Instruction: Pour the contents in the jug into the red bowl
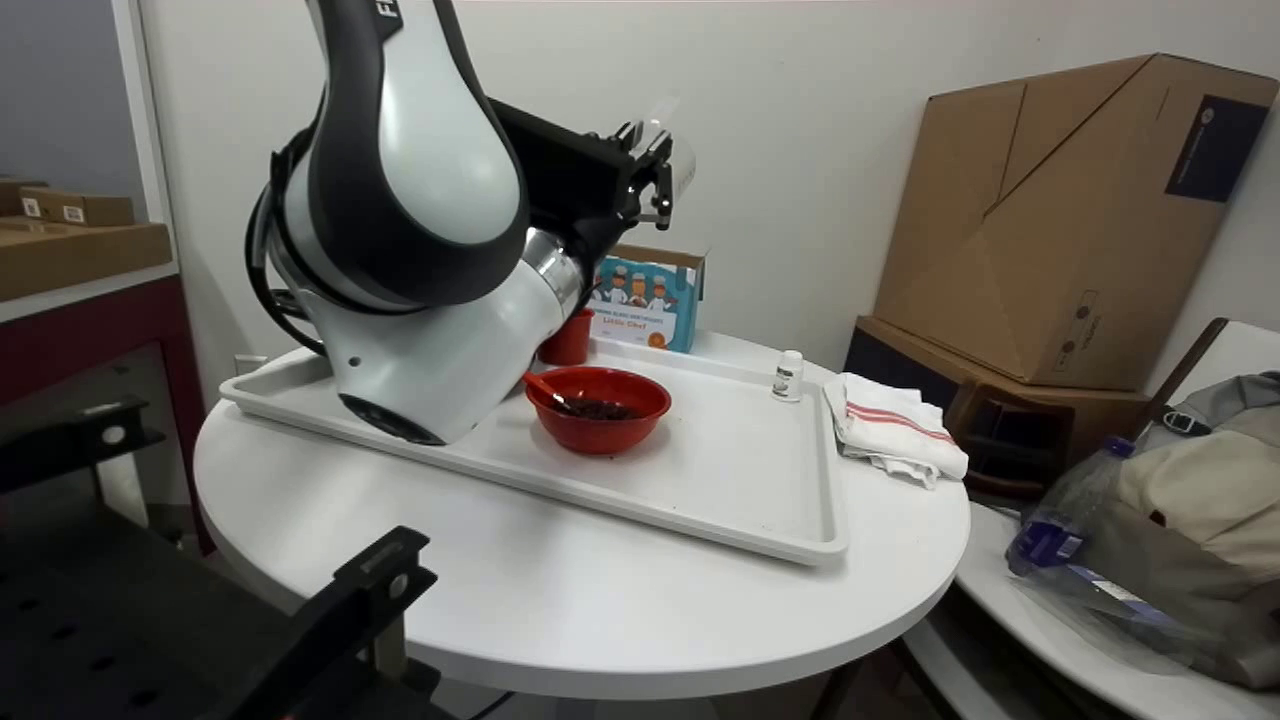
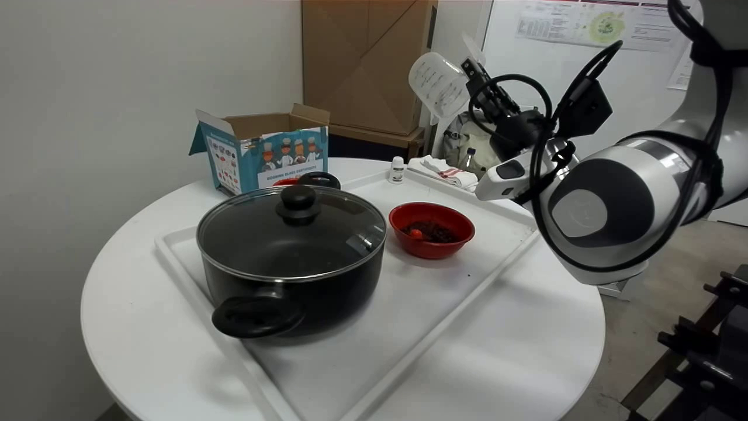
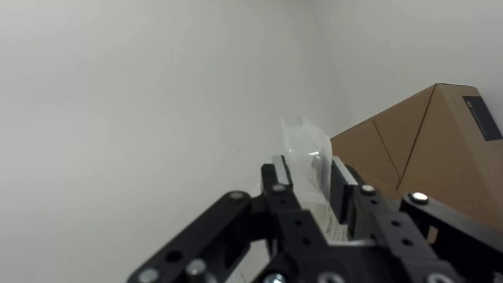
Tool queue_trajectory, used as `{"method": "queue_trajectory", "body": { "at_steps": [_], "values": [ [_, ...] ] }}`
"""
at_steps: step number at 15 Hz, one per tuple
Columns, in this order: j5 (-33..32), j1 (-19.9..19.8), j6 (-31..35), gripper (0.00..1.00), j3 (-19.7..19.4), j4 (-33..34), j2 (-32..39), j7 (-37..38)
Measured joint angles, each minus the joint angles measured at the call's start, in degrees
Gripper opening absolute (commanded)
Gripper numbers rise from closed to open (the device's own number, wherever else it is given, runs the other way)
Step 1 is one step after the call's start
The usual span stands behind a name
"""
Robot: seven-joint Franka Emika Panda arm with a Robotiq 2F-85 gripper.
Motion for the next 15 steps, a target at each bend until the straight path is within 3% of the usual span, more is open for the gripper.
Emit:
{"method": "queue_trajectory", "body": {
  "at_steps": [4,7,15],
  "values": [
    [0.0,-0.7,-0.8,0.1,0.3,0.2,0.0,0.0],
    [0.2,-4.6,-0.5,0.1,3.4,0.8,-0.5,-0.5],
    [1.5,-27.2,8.1,0.09,22.1,3.2,-8.3,-1.5]
  ]
}}
